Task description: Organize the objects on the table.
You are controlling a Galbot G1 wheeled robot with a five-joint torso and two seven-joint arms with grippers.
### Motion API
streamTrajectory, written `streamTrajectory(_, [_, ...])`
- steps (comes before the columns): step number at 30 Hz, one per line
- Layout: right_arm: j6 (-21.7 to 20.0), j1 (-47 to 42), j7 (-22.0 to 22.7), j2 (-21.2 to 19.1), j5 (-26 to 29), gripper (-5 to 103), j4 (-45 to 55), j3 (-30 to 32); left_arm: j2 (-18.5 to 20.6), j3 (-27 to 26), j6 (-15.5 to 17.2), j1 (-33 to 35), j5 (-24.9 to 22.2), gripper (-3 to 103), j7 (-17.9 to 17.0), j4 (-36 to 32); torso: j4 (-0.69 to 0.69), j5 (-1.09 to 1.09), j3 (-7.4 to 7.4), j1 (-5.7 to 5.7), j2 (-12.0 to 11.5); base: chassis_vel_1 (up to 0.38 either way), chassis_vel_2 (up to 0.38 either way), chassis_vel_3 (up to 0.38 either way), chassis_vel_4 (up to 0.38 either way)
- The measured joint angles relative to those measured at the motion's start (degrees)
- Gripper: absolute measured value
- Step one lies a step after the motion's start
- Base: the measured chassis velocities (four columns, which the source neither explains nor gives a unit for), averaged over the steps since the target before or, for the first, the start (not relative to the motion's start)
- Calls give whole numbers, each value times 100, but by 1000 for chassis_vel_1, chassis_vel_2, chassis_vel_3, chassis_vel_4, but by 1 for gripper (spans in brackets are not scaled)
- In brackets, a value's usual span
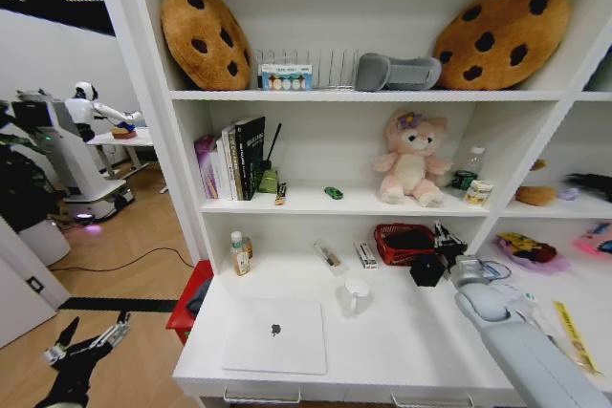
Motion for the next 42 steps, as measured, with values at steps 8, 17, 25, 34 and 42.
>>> streamTrajectory(8, [368,344,-84,64,-163,11,-755,-393,0,0,0,0,0,100,0,0,-1,1,-1,0,0,0,0,0,0])
streamTrajectory(17, [479,474,-100,115,-112,11,-988,-505,0,0,0,0,0,100,0,0,-1,-1,-1,0,0,0,0,0,0])
streamTrajectory(25, [528,353,-95,178,-148,11,-1004,-475,0,0,0,0,0,100,0,0,-1,0,-1,0,1,0,0,0,0])
streamTrajectory(34, [540,3,-141,102,-195,13,-690,-243,0,0,0,0,0,100,0,0,-1,0,-1,0,1,0,0,0,0])
streamTrajectory(42, [527,-277,-149,31,-169,39,-426,-43,0,0,0,0,0,100,0,0,-1,0,-1,-1,2,0,0,0,0])
